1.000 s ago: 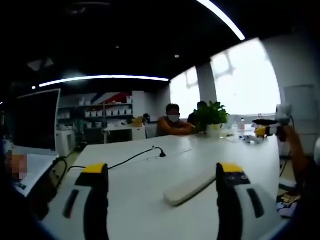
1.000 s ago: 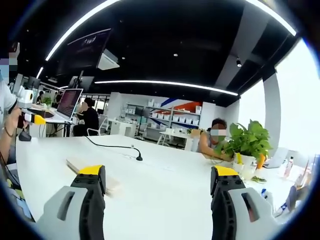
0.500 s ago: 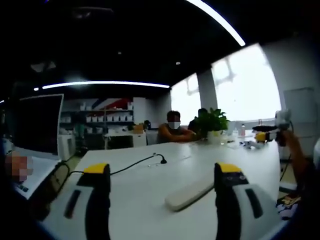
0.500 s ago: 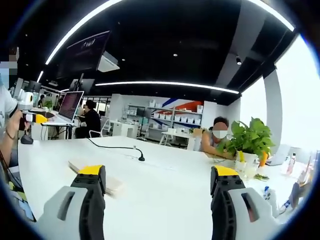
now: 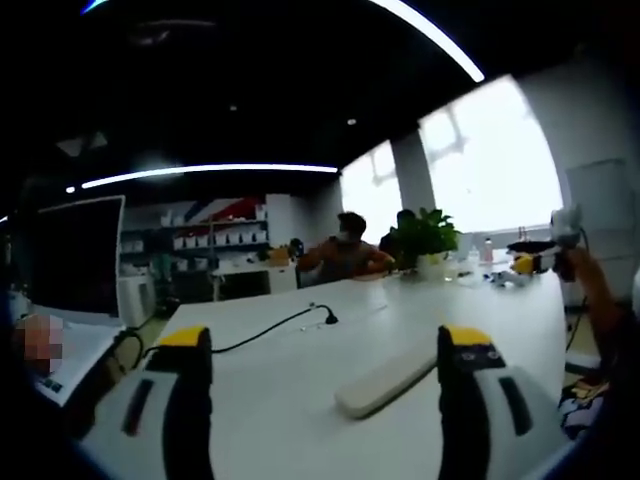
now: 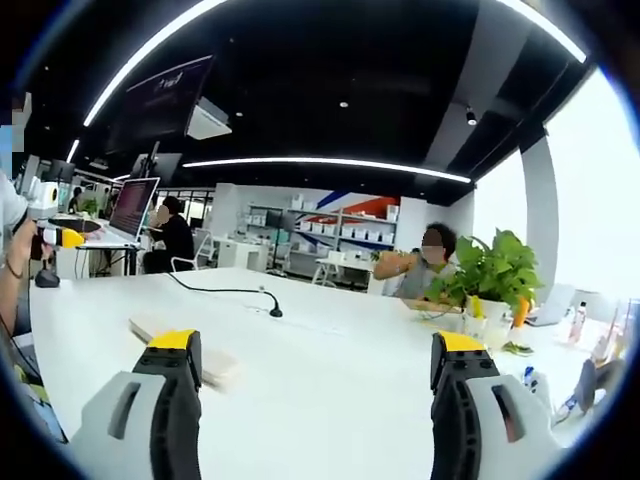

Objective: Arrange the utensils inside the cutlery case until each visible utensil rests in its matching compartment.

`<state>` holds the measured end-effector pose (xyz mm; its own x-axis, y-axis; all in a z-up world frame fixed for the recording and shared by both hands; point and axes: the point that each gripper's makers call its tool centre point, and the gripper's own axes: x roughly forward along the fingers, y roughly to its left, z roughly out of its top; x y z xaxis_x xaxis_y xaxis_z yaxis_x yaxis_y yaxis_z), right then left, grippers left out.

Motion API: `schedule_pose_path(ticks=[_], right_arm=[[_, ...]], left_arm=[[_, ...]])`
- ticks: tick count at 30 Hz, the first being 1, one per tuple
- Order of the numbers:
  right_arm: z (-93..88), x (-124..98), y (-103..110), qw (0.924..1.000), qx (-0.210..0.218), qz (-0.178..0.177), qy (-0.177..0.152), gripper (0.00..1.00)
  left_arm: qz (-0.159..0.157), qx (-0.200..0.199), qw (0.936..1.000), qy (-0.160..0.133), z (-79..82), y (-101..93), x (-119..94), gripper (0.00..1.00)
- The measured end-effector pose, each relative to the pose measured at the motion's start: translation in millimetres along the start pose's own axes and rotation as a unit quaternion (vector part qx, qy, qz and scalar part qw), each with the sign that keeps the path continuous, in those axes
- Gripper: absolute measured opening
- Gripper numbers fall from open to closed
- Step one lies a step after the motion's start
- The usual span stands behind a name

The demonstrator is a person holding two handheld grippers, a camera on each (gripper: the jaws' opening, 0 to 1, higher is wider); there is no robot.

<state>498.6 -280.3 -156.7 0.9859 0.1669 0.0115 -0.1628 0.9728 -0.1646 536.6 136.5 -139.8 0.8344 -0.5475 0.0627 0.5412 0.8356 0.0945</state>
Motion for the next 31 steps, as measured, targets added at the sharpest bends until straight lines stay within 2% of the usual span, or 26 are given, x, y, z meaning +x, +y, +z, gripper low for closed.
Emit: schedule_pose_path(ticks=[16, 31], right_arm=[[-0.6, 1.0, 1.0, 1.0, -0.003, 0.002, 0.004, 0.99], [0.1, -0.9, 1.2, 1.0, -0.002, 0.003, 0.004, 0.99]], left_arm=[[0.004, 0.004, 1.0, 0.006, -1.8, 1.8, 0.9, 1.0], [0.002, -0.004, 1.0, -0.004, 4.8, -0.6, -4.0, 1.0]])
